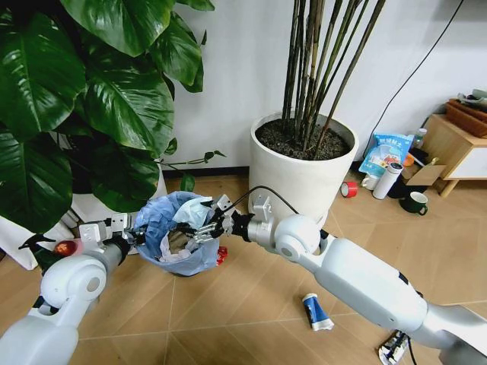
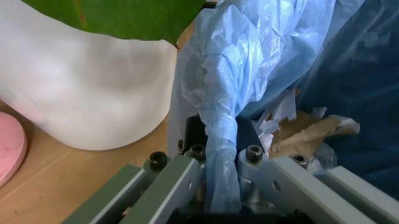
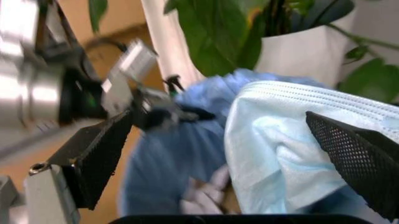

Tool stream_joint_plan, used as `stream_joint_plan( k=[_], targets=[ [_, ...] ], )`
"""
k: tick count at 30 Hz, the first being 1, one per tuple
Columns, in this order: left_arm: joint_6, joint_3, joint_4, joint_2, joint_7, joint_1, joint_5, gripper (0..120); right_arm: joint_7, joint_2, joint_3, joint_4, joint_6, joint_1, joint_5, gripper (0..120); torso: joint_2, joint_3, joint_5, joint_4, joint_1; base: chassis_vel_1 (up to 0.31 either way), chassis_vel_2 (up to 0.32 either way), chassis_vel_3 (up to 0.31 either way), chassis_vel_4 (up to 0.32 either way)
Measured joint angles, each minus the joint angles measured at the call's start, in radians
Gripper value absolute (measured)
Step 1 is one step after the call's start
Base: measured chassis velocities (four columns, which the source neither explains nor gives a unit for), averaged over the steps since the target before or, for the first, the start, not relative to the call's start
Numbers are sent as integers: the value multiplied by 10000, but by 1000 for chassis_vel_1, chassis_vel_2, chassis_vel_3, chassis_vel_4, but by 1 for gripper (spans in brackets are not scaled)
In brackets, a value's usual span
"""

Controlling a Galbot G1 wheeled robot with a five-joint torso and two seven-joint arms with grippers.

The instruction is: Pick up the trash bin and place the garbage on the floor into it.

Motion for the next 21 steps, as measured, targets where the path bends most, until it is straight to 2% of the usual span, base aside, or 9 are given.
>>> stream_joint_plan(
  k=[3,5,6,9,18,21],
  targets=[
    [-12,2,-22,0,0,18,3,0,165,206,-96,-54,-114,77,660,100,0,0,1,1,0,0,0,0,0],
    [-31,-4,-66,1,-1,67,6,0,793,567,-201,-82,-461,167,2135,100,0,0,0,3,0,0,0,0,0],
    [-31,-4,-66,1,-1,67,6,0,793,567,-201,-82,-461,167,2135,100,0,0,0,3,0,0,0,0,0],
    [-61,-43,-131,3,-2,141,21,0,1954,1003,-194,-33,-909,194,4159,100,0,0,0,3,0,0,0,0,0],
    [-112,-57,-204,-34,-3,244,73,0,2642,1052,43,-140,-1253,193,4782,100,0,0,-1,-1,0,0,0,0,0],
    [-143,-57,-265,-45,-2,333,98,0,2063,893,110,-505,-1008,150,3088,100,0,0,-1,1,0,0,0,0,0]
  ],
)
